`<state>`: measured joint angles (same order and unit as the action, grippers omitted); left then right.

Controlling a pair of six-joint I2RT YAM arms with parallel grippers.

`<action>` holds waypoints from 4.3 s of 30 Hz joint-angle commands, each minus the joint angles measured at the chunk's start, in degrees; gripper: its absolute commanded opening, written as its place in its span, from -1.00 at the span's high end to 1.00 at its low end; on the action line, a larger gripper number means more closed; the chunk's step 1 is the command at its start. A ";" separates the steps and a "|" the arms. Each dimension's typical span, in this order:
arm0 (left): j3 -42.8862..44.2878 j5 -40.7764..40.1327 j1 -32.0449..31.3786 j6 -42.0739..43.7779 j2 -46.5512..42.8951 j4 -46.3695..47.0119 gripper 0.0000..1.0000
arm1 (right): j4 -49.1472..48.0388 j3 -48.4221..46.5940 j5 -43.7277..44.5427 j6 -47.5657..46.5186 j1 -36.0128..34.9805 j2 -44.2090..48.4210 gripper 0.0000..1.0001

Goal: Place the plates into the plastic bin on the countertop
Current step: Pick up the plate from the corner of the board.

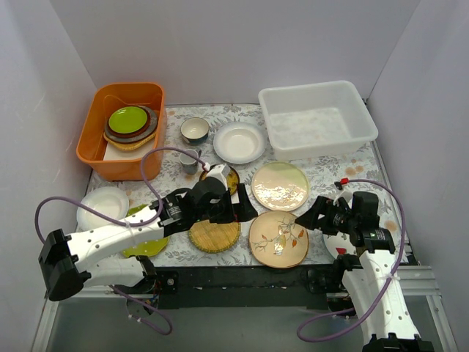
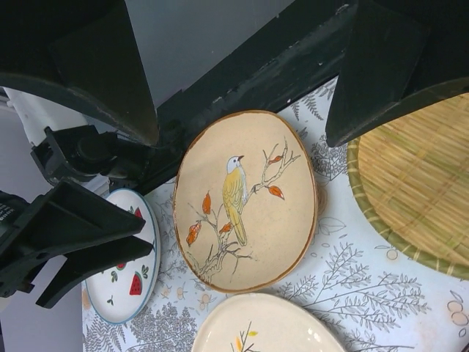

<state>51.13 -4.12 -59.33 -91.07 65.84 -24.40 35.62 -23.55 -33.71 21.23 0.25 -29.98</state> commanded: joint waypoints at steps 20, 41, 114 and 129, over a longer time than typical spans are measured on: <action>-9.56 6.05 0.09 -6.32 2.79 10.43 -0.62 | 10.70 -0.35 6.73 0.12 -0.16 3.08 -0.32; -4.29 8.60 0.09 -5.79 13.69 12.54 -0.62 | 2.71 -0.62 9.63 1.27 -1.92 -6.31 -0.32; 1.59 9.04 -4.30 -6.93 17.39 12.63 -0.75 | -6.26 -6.15 5.86 10.93 -13.08 -6.94 0.97; 4.68 2.82 -4.48 -5.35 8.96 4.20 -0.82 | -3.45 -18.01 4.36 10.93 -13.17 -8.87 0.97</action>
<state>53.10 -0.95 -62.39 -96.23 79.24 -19.97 37.65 -35.29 -24.25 28.27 -12.51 -39.07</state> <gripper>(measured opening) 0.908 0.061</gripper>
